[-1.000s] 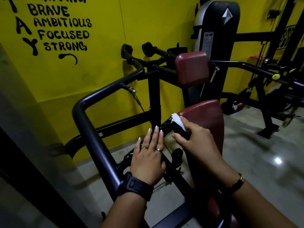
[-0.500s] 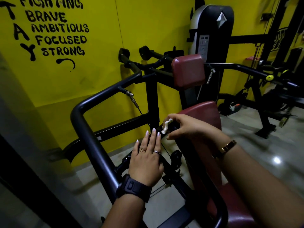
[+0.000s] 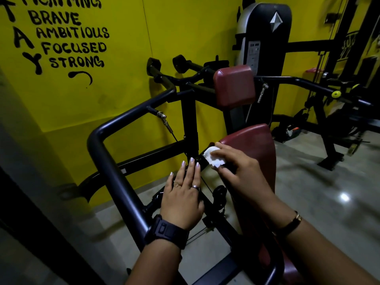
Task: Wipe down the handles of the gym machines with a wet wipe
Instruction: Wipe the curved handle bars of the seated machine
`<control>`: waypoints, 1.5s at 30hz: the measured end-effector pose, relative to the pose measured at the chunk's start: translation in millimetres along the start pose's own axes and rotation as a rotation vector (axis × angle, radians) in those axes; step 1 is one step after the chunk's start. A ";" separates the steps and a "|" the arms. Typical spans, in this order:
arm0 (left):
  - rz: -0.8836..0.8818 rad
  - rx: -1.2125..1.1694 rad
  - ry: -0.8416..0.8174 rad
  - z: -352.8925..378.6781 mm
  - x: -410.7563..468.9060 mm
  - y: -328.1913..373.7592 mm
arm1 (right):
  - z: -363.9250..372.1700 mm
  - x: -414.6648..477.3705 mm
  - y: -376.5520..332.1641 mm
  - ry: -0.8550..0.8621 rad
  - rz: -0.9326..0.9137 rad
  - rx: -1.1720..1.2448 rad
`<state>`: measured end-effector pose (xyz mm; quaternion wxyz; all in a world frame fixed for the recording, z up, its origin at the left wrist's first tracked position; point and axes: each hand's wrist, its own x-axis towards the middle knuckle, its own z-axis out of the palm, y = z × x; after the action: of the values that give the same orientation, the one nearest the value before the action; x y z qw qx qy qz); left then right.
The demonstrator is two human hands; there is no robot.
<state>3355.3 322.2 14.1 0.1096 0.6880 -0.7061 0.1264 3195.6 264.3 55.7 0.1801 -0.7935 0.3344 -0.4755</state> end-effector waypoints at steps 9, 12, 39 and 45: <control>-0.036 0.011 -0.028 -5.3 -1.9 1.5 | -8.8 3.9 -10.1 -0.062 0.423 0.519; -0.061 0.044 -0.112 -11.2 -1.6 3.2 | -19.0 17.3 -13.3 -0.209 0.518 0.582; -0.038 0.048 -0.128 -8.0 -0.2 2.3 | -2.5 -4.6 5.2 -0.111 -0.324 -0.298; -0.007 -0.015 -0.044 -2.1 -1.8 -2.0 | -0.8 -46.6 -9.6 0.048 -0.201 -0.508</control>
<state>3357.3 324.6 15.5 0.0996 0.6923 -0.7068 0.1058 3183.2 303.8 32.3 -0.0808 -0.8309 0.3668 -0.4105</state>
